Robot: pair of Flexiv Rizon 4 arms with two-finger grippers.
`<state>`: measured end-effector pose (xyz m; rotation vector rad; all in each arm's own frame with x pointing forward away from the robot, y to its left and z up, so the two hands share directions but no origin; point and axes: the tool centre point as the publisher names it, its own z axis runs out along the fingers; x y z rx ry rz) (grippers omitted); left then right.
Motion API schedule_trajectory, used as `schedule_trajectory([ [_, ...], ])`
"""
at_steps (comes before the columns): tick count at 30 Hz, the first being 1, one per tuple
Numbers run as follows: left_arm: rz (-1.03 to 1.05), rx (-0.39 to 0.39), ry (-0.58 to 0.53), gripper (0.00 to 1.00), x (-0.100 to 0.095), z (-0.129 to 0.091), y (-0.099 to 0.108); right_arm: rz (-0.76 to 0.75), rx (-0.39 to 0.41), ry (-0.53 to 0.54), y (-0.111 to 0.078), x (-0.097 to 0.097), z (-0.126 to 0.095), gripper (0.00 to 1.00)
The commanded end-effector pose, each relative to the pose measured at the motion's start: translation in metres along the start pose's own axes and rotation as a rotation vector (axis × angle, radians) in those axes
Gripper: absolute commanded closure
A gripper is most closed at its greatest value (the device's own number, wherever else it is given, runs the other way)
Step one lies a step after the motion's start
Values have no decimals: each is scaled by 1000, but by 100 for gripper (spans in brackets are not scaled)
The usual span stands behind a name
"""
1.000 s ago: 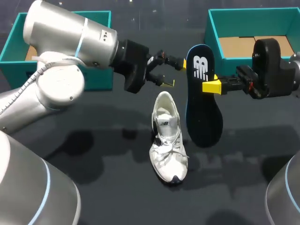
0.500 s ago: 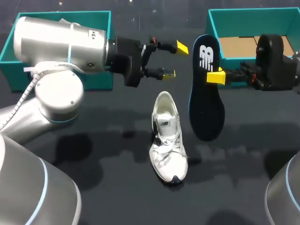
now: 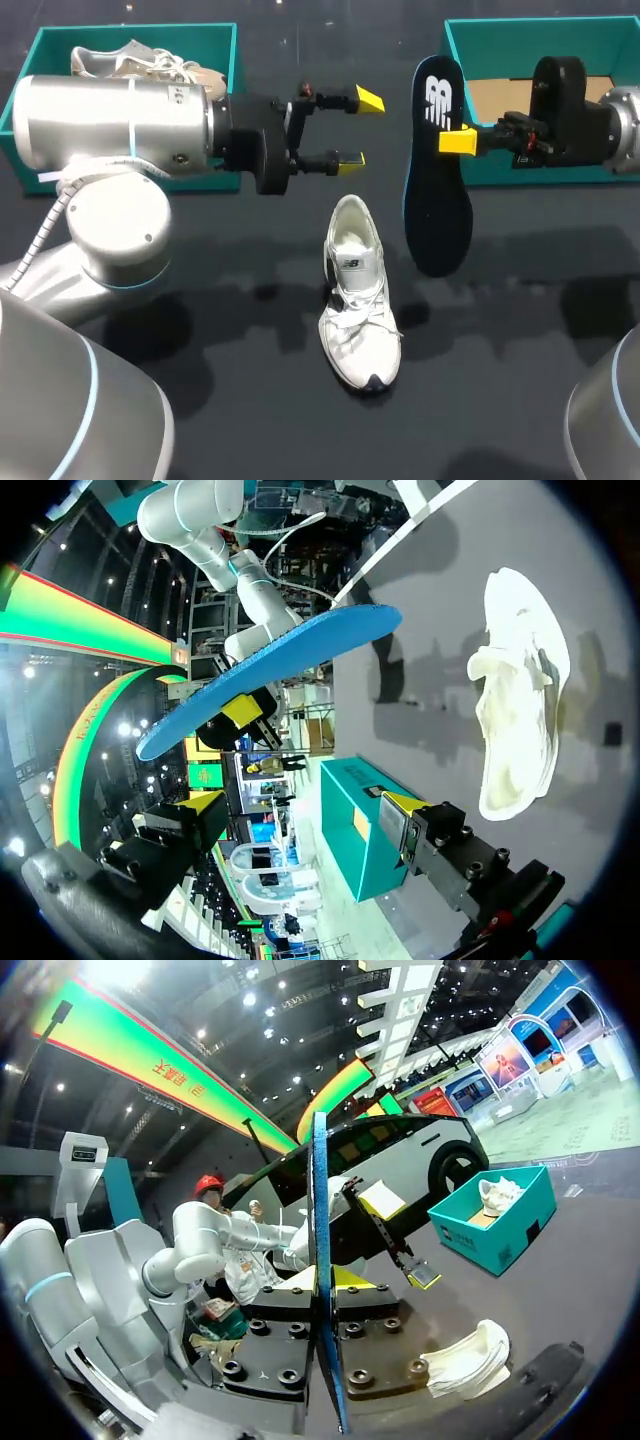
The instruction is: Take the shoe out of the shoebox, open the shoe tongue, remove and reinsert the insole, then place the shoe into the shoebox
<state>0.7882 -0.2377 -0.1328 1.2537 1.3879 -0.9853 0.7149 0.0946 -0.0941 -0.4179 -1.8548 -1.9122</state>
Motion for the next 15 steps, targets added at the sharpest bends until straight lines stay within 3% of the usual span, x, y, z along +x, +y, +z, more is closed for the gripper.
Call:
schedule_trajectory([
  [1, -24, -1, -16, 0, 4, 4, 0, 52, -38, -2, 1, -15, -3, 100],
  [6, -41, 0, -51, 0, 0, -1, 2, 174, -84, -23, 6, -41, -12, 100],
  [8, -49, -6, -60, 0, -1, -4, 4, 257, -64, -58, 1, -50, -14, 100],
  [15, -28, 23, -63, 0, -2, -10, 9, 313, -51, -94, -5, -51, -19, 100],
])
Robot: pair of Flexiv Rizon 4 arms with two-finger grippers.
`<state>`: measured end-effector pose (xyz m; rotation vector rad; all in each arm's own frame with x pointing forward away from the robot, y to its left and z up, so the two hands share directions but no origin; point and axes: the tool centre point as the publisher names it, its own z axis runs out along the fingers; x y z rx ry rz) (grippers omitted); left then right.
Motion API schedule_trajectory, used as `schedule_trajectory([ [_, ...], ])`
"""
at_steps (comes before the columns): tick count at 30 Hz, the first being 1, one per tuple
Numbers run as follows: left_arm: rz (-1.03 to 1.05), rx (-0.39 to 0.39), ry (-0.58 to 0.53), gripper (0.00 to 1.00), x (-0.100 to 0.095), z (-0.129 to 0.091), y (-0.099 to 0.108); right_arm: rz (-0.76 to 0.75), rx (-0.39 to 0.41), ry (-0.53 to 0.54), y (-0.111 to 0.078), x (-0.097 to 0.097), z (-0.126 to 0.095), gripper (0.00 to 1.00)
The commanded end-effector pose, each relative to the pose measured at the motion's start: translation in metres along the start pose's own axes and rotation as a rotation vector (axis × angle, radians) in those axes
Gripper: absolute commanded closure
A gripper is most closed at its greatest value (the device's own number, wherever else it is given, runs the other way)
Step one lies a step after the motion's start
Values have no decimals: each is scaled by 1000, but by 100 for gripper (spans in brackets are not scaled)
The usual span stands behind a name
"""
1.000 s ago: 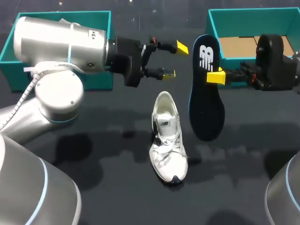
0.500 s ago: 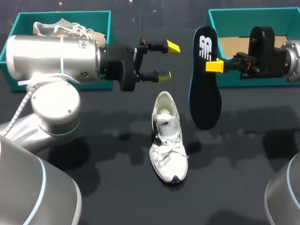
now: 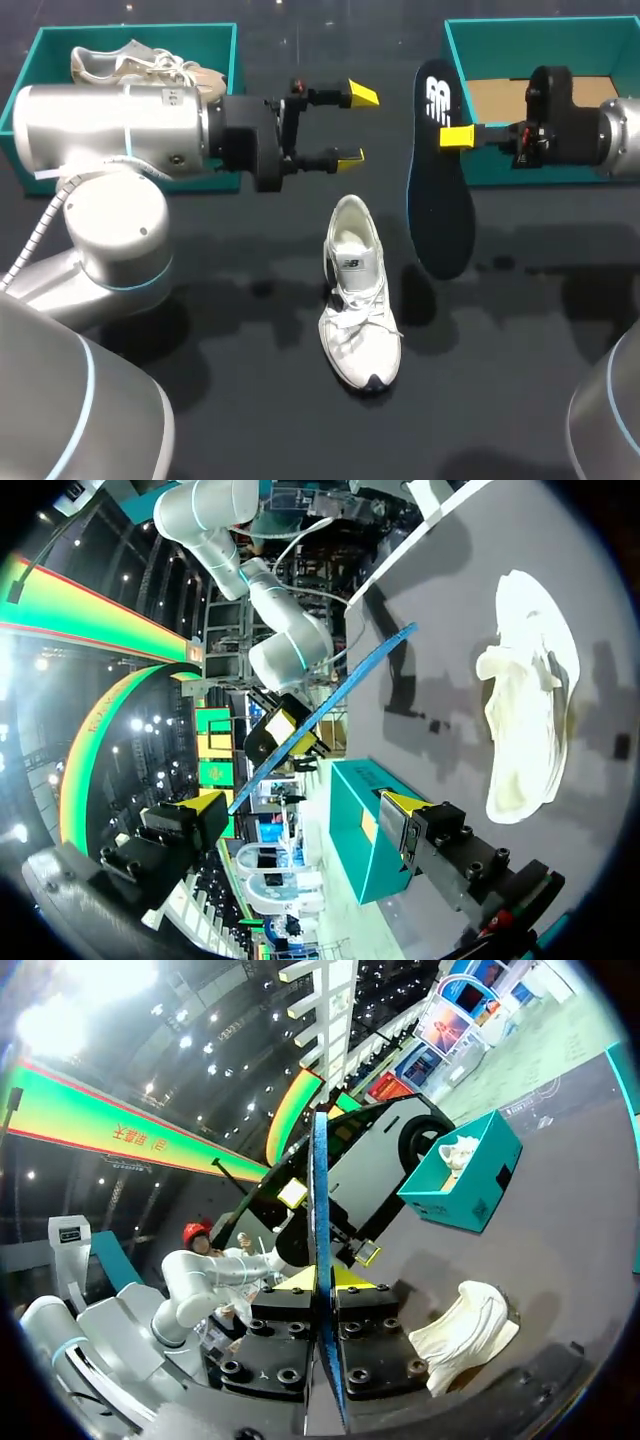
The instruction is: Take the shoe out of the shoebox, open the shoe tongue, remove and reinsert the insole, then place the shoe into the shoebox
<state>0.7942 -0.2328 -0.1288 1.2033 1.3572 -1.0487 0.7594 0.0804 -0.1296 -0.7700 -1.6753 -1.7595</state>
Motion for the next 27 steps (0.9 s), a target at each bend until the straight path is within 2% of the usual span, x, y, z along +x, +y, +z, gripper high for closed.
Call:
schedule_trajectory([
  [1, 3, 9, 1, 0, 1, -5, 2, 1, 3, -9, 1, 4, 0, 100],
  [5, -4, 20, -7, 0, 2, -5, 2, 1, 3, -9, 1, 4, 0, 100],
  [9, -19, 19, -12, 0, 5, -3, 3, 115, 0, 1, 16, -18, 5, 100],
  [12, -42, 38, -8, 0, 3, 3, 4, 262, 1, 27, 23, -38, 10, 100],
  [14, -86, 50, 13, 0, 3, 9, 8, 288, -20, -4, 26, -48, 6, 100],
  [24, -86, 50, 13, 0, 3, 9, 8, 301, -12, -27, 26, -49, 3, 100],
  [27, -84, 67, 0, 0, 10, 17, 6, 333, -7, -35, 26, -53, 5, 100],
])
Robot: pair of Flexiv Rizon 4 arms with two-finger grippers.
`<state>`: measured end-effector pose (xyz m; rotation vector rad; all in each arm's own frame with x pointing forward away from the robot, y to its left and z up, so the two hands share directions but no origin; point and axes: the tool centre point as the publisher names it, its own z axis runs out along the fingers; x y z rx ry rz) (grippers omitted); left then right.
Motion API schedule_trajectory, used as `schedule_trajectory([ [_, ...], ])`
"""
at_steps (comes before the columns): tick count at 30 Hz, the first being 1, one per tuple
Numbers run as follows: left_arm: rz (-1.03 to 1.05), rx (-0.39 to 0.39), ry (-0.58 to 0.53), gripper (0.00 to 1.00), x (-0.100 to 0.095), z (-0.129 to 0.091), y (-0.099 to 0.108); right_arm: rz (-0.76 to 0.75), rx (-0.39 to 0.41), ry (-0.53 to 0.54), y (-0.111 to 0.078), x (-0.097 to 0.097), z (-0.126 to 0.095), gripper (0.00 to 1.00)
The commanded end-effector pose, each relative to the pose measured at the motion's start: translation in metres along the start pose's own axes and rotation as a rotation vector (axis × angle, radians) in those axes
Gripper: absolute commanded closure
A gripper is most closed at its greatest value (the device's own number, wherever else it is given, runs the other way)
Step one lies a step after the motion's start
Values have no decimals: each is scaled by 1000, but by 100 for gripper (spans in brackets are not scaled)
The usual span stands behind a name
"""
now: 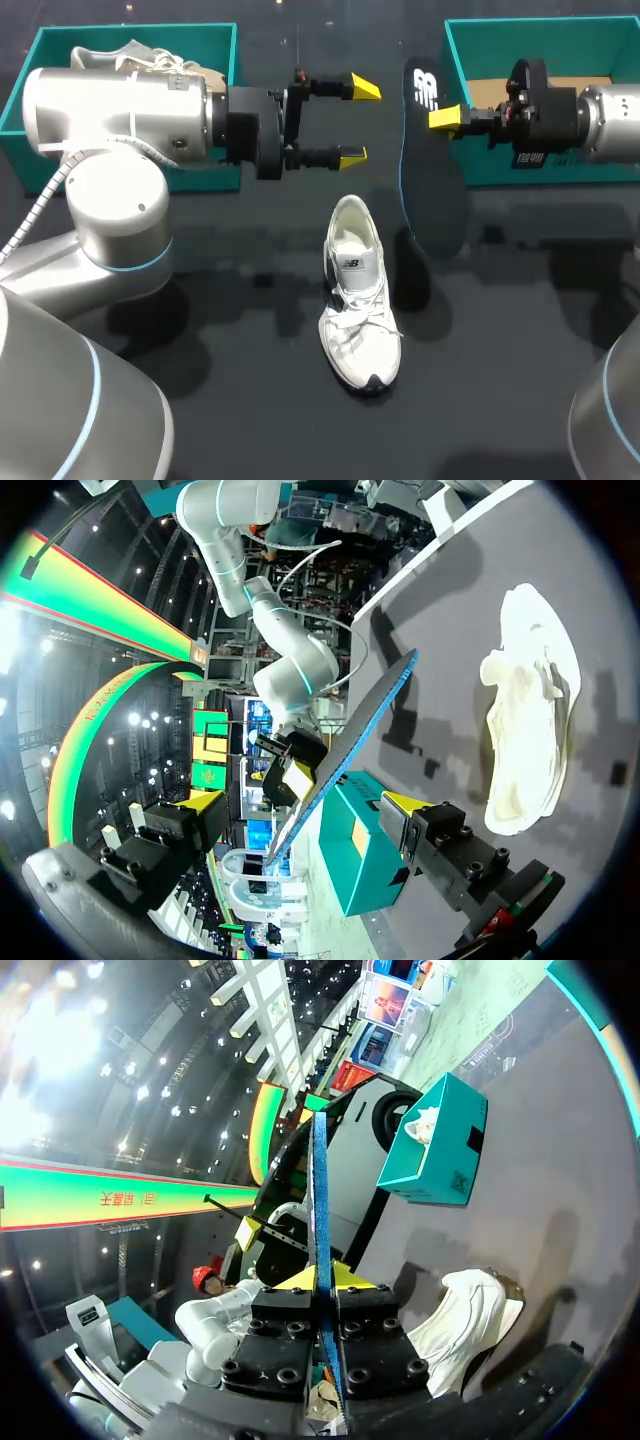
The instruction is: Take the shoe out of the shoebox, open the shoe tongue, remove and reinsert the insole, then place the shoe into the shoebox
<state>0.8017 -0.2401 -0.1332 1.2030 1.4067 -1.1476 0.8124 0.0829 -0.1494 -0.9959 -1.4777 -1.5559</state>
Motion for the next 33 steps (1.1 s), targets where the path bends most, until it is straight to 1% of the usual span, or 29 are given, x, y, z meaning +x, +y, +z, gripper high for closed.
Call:
schedule_trajectory([
  [1, 6, 8, -10, 0, 7, 11, 0, 58, 13, -13, 3, -5, 5, 100],
  [4, 21, 16, -19, 0, 9, 18, -1, 116, 13, 9, 12, -9, 10, 100],
  [5, 15, 23, -25, 0, 11, 21, 1, 155, 25, 7, 16, -13, 12, 100],
  [7, 20, 28, -25, 0, 15, 28, 6, 219, 13, 7, 20, -19, 12, 100],
  [19, 22, 30, -27, 0, 15, 29, 6, 235, 18, 0, 20, -21, 11, 100],
  [22, 21, 16, -30, 0, 18, 33, 9, 313, 10, -5, 22, -23, 15, 100],
  [23, 24, 10, -30, 4, 19, 34, 9, 337, 7, 2, 23, -23, 16, 100],
  [25, 21, 5, -26, 9, 21, 37, 12, 378, 27, 14, 24, -24, 20, 100],
  [26, 19, 4, -25, 16, 22, 38, 14, 396, 35, 16, 25, -25, 22, 100],
  [28, 19, 0, -23, 33, 23, 40, 17, 414, 44, 18, 26, -25, 24, 100],
  [29, 19, 0, -23, 44, 24, 41, 18, 424, 42, 16, 27, -26, 25, 100],
  [30, 20, -2, -22, 51, 24, 42, 19, 430, 42, 14, 27, -26, 26, 100],
  [33, 16, -3, -20, 55, 26, 44, 21, 460, 43, 0, 28, -30, 27, 100],
])
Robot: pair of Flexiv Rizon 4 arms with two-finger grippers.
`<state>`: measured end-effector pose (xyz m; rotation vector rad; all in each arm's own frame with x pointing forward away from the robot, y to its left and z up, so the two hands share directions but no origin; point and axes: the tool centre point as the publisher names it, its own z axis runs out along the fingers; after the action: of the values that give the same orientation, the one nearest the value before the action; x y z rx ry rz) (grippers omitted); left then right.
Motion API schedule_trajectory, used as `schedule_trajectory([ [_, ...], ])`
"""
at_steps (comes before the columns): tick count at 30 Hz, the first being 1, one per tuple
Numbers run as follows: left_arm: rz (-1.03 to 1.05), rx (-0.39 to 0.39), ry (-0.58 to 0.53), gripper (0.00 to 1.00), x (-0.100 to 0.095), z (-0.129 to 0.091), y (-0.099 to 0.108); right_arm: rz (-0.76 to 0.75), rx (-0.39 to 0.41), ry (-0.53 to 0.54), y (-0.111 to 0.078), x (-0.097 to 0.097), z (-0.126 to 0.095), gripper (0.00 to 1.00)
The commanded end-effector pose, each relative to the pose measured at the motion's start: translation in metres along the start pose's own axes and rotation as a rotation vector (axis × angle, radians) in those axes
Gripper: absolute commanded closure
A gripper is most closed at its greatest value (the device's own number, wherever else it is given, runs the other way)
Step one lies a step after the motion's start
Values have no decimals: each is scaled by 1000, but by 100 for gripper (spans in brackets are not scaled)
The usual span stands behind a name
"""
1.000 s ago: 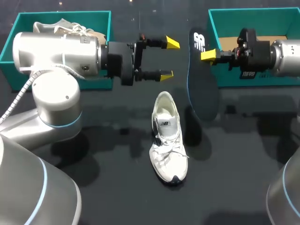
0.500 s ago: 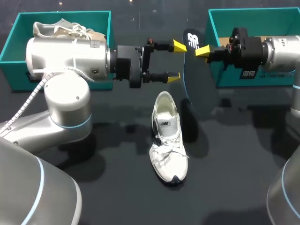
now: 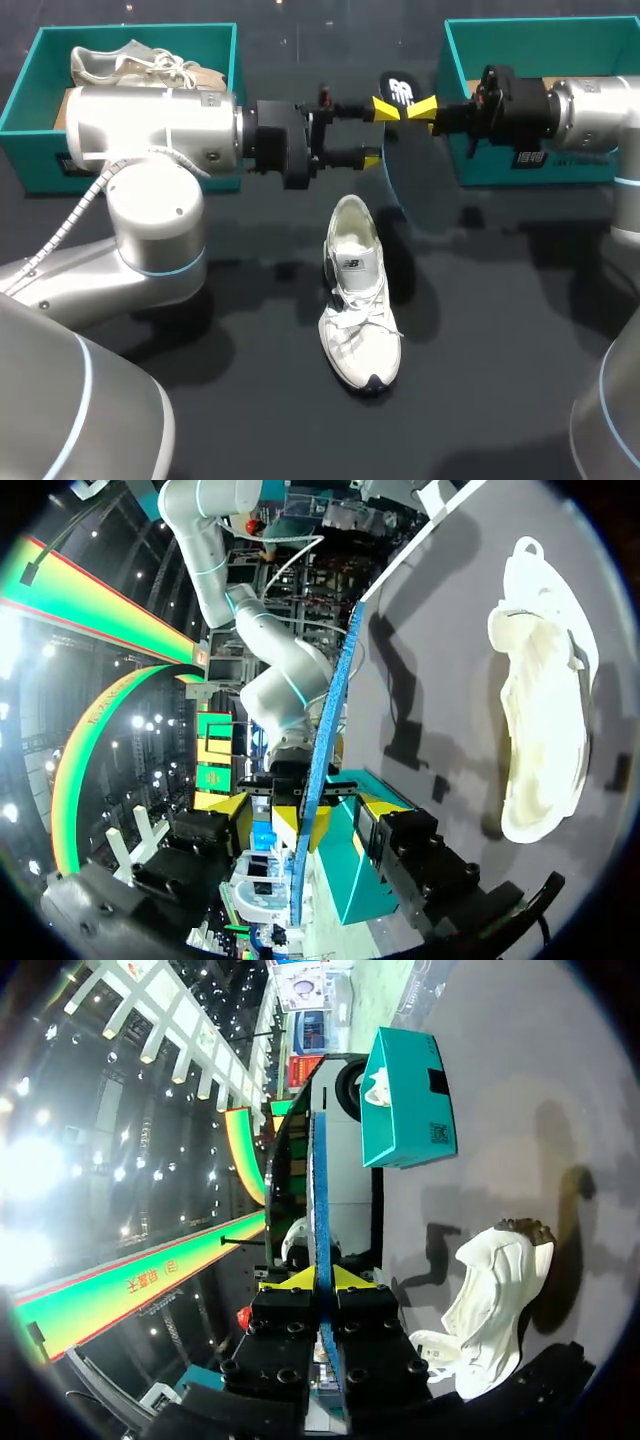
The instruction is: Take the shoe out of the shoebox, open the shoe tongue, remove and reinsert the insole, then place the shoe into the shoebox
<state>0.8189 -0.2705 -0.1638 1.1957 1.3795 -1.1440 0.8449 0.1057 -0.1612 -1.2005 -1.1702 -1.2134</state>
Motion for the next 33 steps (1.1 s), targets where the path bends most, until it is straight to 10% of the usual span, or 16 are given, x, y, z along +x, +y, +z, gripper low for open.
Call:
schedule_trajectory([
  [1, -1, 0, 2, 57, 3, 10, 4, 18, 10, -11, 7, -5, 3, 100],
  [33, 2, -7, 46, 100, 17, 20, 11, 48, -45, -9, 22, -10, 6, 100],
])
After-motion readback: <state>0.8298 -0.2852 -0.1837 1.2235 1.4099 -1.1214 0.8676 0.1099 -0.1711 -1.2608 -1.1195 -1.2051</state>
